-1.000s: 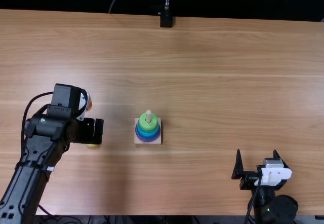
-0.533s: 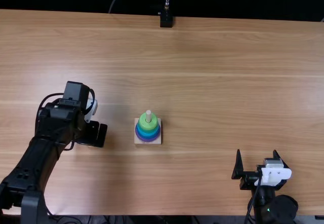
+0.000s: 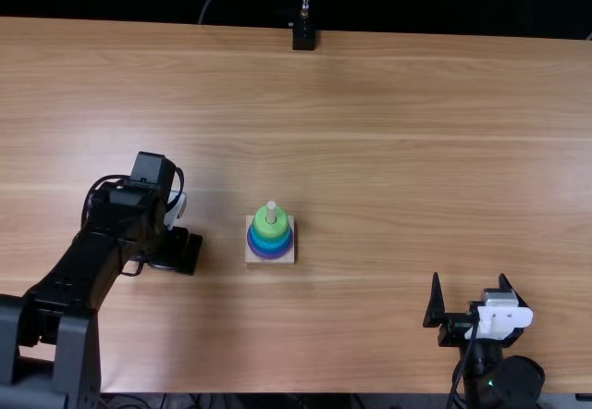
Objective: Build the Hanoi tower: stack the rings onto the peg from bottom to top in this color order: purple, dark blue, light blue, dark green, light green, yellow, orange.
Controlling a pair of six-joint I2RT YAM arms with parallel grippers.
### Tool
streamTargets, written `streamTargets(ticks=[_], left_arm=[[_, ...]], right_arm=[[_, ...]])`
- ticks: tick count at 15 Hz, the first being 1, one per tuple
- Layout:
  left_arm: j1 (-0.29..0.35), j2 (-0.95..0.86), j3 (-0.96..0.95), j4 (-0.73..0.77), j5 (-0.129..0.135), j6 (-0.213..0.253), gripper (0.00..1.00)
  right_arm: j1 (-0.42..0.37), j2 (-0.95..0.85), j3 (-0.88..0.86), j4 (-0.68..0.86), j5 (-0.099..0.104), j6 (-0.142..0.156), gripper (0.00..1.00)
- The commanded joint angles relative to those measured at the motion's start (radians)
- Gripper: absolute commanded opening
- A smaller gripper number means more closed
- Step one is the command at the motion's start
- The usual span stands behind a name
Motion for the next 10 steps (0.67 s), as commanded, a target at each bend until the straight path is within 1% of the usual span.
streamTargets(ticks=[1,4,5,6,7,8,10], left_arm=[[-0.011,0.018,0.008,0.001,0.017,0.011,1.0],[-0.012,0.03,0.002,0.036,0.019,0.011,1.0],[-0.012,0.03,-0.003,0.071,0.019,0.011,0.85],[-0.012,0.03,-0.004,0.093,0.017,0.011,0.66],[-0.012,0.03,-0.004,0.095,0.017,0.011,0.56],[-0.015,0.03,-0.004,0.095,0.01,0.011,0.55],[-0.017,0.03,-0.004,0.091,0.004,0.011,0.56]], right_arm=[[-0.007,-0.013,-0.068,-0.072,0.001,0.002,1.0],[-0.007,-0.013,-0.068,-0.072,0.001,0.002,1.0],[-0.007,-0.013,-0.068,-0.071,0.003,0.002,1.0],[-0.007,-0.013,-0.068,-0.072,0.001,0.002,1.0],[-0.007,-0.013,-0.068,-0.072,0.001,0.002,1.0],[-0.006,-0.013,-0.068,-0.072,0.003,0.002,1.0],[-0.007,-0.013,-0.068,-0.072,0.001,0.002,1.0]])
